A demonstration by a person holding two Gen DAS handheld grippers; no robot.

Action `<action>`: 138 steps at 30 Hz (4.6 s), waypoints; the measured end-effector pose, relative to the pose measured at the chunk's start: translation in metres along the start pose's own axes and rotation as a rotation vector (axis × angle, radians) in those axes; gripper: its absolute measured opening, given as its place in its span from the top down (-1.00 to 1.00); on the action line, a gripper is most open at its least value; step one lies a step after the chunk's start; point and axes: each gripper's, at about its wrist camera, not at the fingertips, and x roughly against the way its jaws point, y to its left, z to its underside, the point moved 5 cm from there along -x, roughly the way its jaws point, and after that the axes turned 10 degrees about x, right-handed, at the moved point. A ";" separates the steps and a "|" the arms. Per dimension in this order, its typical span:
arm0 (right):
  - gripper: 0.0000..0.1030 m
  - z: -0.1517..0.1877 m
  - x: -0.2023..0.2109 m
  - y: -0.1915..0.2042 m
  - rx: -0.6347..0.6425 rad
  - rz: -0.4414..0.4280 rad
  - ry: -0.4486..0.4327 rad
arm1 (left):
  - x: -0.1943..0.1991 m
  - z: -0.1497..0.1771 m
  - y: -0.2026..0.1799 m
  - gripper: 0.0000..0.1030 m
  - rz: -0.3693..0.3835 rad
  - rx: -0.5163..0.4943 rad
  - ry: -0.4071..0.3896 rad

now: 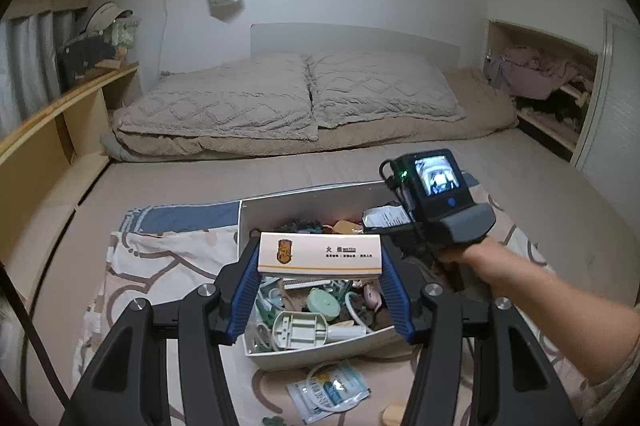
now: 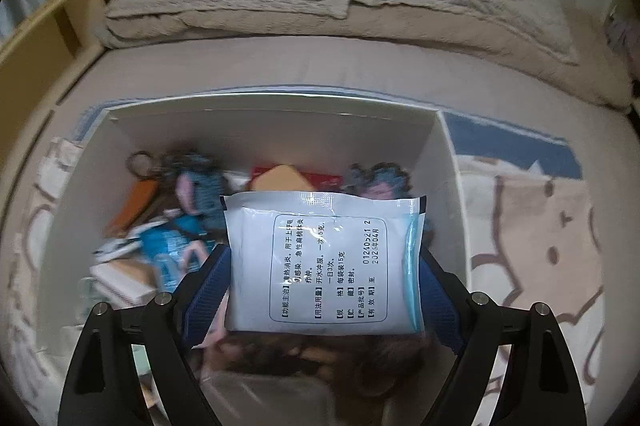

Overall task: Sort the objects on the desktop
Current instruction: 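Drop the sachet into the SHOES box from the right gripper while the left carries the box, then lower the white-and-gold box into the SHOES box and open the left gripper, then withdraw both open grippers up and away from the SHOES box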

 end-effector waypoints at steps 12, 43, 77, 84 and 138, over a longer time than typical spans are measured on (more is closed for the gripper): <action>-0.99 0.003 0.006 -0.005 -0.017 -0.072 -0.020 | -0.016 -0.001 0.007 -0.08 0.002 0.064 0.003; -1.00 0.068 0.119 -0.015 -0.015 -0.231 -0.257 | -0.123 0.081 -0.018 -0.08 0.010 0.019 0.298; -1.00 0.096 0.133 -0.032 -0.121 -0.253 -0.269 | -0.167 0.101 -0.027 -0.69 0.018 0.050 0.421; -1.00 0.096 0.145 -0.023 -0.132 -0.261 -0.315 | -0.145 0.090 -0.025 -0.83 0.003 0.034 0.347; -1.00 0.188 0.269 0.035 -0.122 -0.024 -0.542 | 0.076 0.091 0.021 -0.99 0.048 -0.016 -0.002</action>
